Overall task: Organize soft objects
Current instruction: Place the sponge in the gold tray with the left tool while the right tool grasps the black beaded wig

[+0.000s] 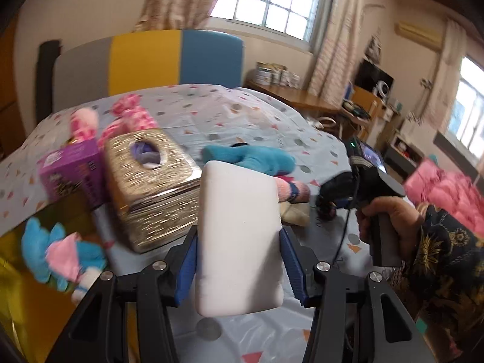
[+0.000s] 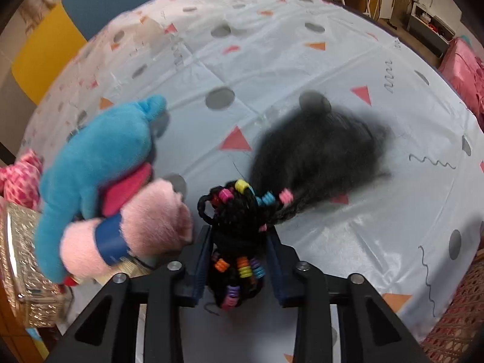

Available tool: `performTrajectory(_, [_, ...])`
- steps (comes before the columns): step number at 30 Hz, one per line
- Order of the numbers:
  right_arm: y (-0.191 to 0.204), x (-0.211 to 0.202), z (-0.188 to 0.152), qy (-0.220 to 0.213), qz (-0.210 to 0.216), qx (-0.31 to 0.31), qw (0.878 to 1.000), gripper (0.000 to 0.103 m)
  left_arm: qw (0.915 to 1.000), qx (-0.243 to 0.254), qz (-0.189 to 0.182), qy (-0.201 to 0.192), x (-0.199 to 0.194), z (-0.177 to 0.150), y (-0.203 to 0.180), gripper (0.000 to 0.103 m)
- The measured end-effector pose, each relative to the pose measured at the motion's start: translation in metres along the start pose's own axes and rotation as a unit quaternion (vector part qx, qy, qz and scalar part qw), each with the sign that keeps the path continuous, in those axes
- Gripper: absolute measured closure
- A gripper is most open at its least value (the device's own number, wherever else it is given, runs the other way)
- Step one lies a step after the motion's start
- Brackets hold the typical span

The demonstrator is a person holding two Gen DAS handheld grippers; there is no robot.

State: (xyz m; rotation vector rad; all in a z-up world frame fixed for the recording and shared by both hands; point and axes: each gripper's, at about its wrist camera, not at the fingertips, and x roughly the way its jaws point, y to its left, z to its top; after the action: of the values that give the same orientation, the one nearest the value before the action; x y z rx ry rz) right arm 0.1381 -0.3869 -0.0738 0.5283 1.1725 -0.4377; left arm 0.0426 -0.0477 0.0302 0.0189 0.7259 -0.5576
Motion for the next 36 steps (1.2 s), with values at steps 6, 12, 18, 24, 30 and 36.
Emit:
performTrajectory(6, [0.012,0.004,-0.007,-0.002,-0.027,-0.037,0.999,0.071,0.9963,-0.069,0.049,-0.015,-0.033,-0.015,0.052,0.05])
performTrajectory(12, [0.02,0.005,-0.014,-0.006,-0.036,-0.055,0.998,0.07,0.9757,-0.177,0.124,-0.032,-0.071,-0.038,0.137,0.05])
performTrajectory(18, [0.025,0.003,-0.014,-0.013,-0.045,-0.069,0.997,0.07,0.9387,-0.262,0.22,-0.042,-0.105,-0.065,0.214,0.05])
performTrajectory(24, [0.035,0.004,-0.02,-0.018,-0.053,-0.079,0.995,0.07,0.9127,-0.308,0.269,-0.008,-0.102,-0.081,0.267,0.05])
performTrajectory(30, [0.039,0.005,-0.022,-0.018,-0.054,-0.081,0.995,0.07,0.9069,-0.314,0.28,0.015,-0.076,-0.073,0.292,0.048])
performTrajectory(36, [0.04,0.006,-0.023,-0.018,-0.055,-0.084,0.995,0.07,0.9088,-0.29,0.298,0.035,-0.048,-0.06,0.31,0.03])
